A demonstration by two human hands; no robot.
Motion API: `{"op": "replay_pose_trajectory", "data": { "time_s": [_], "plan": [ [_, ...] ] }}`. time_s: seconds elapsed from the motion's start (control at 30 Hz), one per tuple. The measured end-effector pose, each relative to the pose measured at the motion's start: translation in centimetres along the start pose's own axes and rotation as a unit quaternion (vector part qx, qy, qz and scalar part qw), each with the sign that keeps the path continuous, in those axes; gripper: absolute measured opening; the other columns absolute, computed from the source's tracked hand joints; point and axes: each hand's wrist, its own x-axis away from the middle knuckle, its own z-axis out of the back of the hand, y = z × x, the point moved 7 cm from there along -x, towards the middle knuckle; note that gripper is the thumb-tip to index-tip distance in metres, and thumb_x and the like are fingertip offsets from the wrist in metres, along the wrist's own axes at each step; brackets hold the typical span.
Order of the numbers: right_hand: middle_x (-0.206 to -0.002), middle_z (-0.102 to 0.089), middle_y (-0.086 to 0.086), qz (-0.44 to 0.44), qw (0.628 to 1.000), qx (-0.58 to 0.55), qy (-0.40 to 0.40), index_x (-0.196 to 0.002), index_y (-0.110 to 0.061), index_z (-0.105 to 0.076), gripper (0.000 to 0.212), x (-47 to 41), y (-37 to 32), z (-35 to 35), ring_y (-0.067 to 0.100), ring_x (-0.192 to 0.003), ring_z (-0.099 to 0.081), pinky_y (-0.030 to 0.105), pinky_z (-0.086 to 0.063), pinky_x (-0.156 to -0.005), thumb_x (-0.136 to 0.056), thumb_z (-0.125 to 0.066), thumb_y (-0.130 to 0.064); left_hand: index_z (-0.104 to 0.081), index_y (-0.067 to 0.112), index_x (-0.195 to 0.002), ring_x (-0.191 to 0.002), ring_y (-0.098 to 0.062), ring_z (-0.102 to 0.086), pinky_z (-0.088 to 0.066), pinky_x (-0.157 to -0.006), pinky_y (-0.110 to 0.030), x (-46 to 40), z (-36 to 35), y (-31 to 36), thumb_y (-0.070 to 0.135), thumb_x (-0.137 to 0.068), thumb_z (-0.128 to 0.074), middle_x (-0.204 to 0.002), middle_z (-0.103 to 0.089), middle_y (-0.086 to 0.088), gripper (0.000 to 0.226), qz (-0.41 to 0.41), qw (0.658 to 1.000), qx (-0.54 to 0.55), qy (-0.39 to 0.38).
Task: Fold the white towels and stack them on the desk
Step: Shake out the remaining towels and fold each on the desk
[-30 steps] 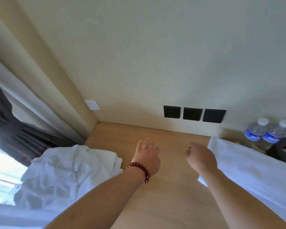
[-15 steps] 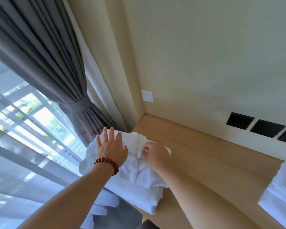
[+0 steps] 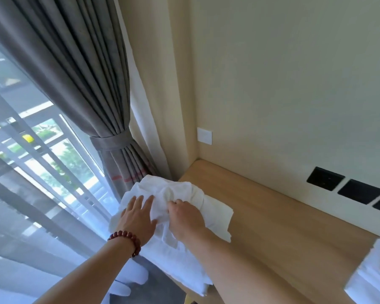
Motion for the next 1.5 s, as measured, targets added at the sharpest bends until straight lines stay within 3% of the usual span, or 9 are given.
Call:
{"op": "replay_pose_trajectory", "data": {
  "time_s": [0.17,0.33,0.43,0.53,0.6,0.73,1.0,1.3,1.5],
  "plan": [
    [-0.120,-0.061,0.005,-0.042,0.996,-0.078,0.009,-0.122,-0.014,-0.057,0.022,0.1,1.4,3.0,0.022,-0.108,-0.061,0.029,-0.046,-0.087,-0.101,-0.051,-0.014,-0.001,0.044,-0.156,-0.154,-0.021,0.007,-0.015,-0.123,-0.039,0.5,1.2,4.1,0.004,-0.088,-0.046,-0.166,-0.001,0.001,0.091,-0.103,0.995,-0.005,0.018],
    [-0.099,-0.059,-0.001,-0.100,0.972,-0.209,0.027,-0.095,-0.024,-0.051,0.013,1.1,4.1,6.8,0.017,-0.092,-0.056,0.026,-0.045,-0.073,-0.105,-0.043,-0.022,-0.029,0.032,-0.154,-0.153,-0.023,0.010,-0.019,-0.122,-0.039,0.4,2.0,7.6,0.035,-0.094,-0.060,-0.166,0.001,-0.001,0.068,-0.144,0.989,-0.021,-0.003],
    [-0.091,-0.063,-0.007,-0.121,0.963,-0.233,0.061,-0.084,-0.037,-0.051,0.017,2.0,6.0,9.6,0.014,-0.084,-0.059,0.035,-0.053,-0.080,-0.099,-0.045,-0.031,-0.060,0.021,-0.133,-0.150,-0.021,-0.020,-0.032,-0.118,-0.034,0.3,4.4,10.9,0.052,-0.095,-0.056,-0.158,-0.032,0.001,0.049,-0.203,0.977,0.043,0.052],
    [-0.091,-0.069,-0.010,-0.129,0.957,-0.238,0.108,-0.080,-0.044,-0.054,0.017,3.3,7.8,13.5,0.011,-0.082,-0.062,0.034,-0.054,-0.079,-0.094,-0.046,-0.039,-0.069,0.019,-0.108,-0.108,-0.014,-0.057,-0.049,-0.096,-0.029,0.4,7.5,15.1,0.038,-0.099,-0.053,-0.114,-0.063,0.007,0.026,-0.229,0.962,0.117,0.087],
    [-0.096,-0.069,-0.007,-0.138,0.948,-0.262,0.117,-0.088,-0.031,-0.059,0.016,4.3,9.1,15.8,0.015,-0.088,-0.062,0.031,-0.050,-0.078,-0.099,-0.049,-0.029,-0.060,0.021,-0.099,-0.081,-0.013,-0.059,-0.051,-0.074,-0.028,0.5,9.0,17.7,0.034,-0.101,-0.047,-0.085,-0.058,0.008,0.018,-0.208,0.969,0.111,0.077],
    [-0.087,-0.065,-0.013,-0.150,0.937,-0.268,0.166,-0.091,-0.021,-0.064,0.015,6.3,12.6,20.9,0.013,-0.087,-0.061,0.027,-0.048,-0.079,-0.098,-0.051,-0.018,-0.055,0.019,-0.099,-0.057,-0.006,-0.049,-0.037,-0.051,-0.018,1.2,12.1,22.8,0.034,-0.102,-0.046,-0.075,-0.059,0.002,0.017,-0.226,0.964,0.117,0.078],
    [-0.081,-0.061,-0.015,-0.151,0.936,-0.234,0.216,-0.090,-0.025,-0.065,0.014,12.0,18.7,29.6,0.002,-0.075,-0.055,0.020,-0.042,-0.069,-0.099,-0.055,-0.023,-0.037,0.019,-0.065,-0.053,-0.011,-0.037,-0.028,-0.046,-0.020,3.2,17.4,32.5,0.017,-0.097,-0.048,-0.059,-0.043,0.006,0.034,-0.260,0.934,0.245,0.021],
    [-0.079,-0.064,-0.009,-0.184,0.914,-0.262,0.251,-0.087,-0.019,-0.071,0.040,20.6,22.9,36.7,0.009,-0.070,-0.055,0.025,-0.040,-0.065,-0.089,-0.065,-0.058,-0.071,0.032,-0.089,-0.064,-0.005,-0.055,-0.039,-0.056,-0.017,5.1,21.7,39.6,0.013,-0.094,-0.045,-0.075,-0.066,0.013,0.033,-0.305,0.890,0.340,-0.005],
    [-0.084,-0.063,-0.012,-0.216,0.957,-0.144,0.129,-0.091,-0.024,-0.070,0.031,24.0,23.9,38.3,0.012,-0.082,-0.060,0.025,-0.042,-0.066,-0.077,-0.081,-0.050,-0.060,0.027,-0.105,-0.079,-0.019,-0.061,-0.047,-0.065,-0.031,7.5,23.2,43.6,0.023,-0.099,-0.039,-0.087,-0.062,0.006,0.022,-0.407,0.904,0.063,0.118]
  ]
}}
